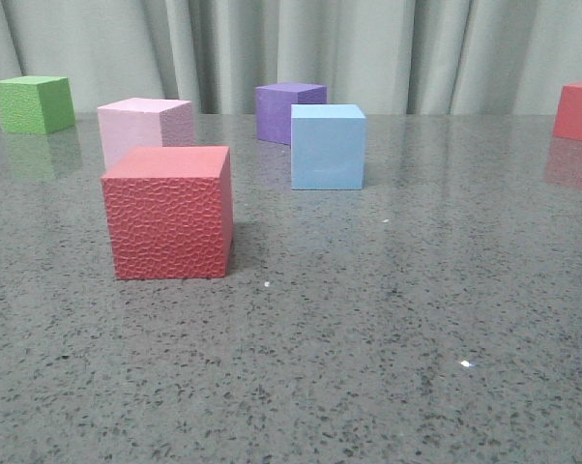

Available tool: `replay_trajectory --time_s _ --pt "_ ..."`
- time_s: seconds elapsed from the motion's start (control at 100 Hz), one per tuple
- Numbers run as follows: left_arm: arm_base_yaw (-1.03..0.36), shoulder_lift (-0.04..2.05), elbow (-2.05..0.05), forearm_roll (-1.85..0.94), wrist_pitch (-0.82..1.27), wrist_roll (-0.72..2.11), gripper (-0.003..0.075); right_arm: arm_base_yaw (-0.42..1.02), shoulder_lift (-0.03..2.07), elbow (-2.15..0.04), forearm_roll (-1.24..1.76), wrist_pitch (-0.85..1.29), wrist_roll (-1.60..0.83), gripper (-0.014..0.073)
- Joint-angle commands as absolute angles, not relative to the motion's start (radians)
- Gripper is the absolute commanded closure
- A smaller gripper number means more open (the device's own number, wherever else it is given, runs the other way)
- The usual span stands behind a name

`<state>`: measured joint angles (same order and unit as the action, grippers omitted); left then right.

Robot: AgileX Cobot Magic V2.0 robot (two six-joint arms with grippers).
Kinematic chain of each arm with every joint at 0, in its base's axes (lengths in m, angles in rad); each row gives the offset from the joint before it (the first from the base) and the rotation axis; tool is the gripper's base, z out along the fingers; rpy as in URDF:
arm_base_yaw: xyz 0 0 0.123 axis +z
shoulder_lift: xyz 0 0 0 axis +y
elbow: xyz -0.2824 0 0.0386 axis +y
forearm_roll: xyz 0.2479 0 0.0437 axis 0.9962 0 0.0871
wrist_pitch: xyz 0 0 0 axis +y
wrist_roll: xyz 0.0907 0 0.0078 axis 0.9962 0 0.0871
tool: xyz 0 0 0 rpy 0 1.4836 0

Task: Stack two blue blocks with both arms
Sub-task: 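Move the left gripper above the second light-blue cube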

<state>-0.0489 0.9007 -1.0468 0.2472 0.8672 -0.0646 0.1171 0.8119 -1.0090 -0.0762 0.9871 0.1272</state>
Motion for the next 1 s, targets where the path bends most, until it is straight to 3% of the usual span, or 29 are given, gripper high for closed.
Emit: replay_trajectory --time_s 0.0,0.64,0.99 --pt "-0.046 0.966 -1.14 0.261 0.795 -0.024 0.0047 0.11 0.806 -1.032 -0.079 0.921 0.118 0.0001" --pt "-0.032 1.453 -1.524 0.117 1.045 0.288 0.0048 0.13 0.806 -1.032 -0.078 0.92 0.118 0.0001" --pt "0.028 1.543 -1.585 0.068 1.114 0.411 0.0048 0.13 0.806 -1.032 -0.076 0.92 0.118 0.0001"
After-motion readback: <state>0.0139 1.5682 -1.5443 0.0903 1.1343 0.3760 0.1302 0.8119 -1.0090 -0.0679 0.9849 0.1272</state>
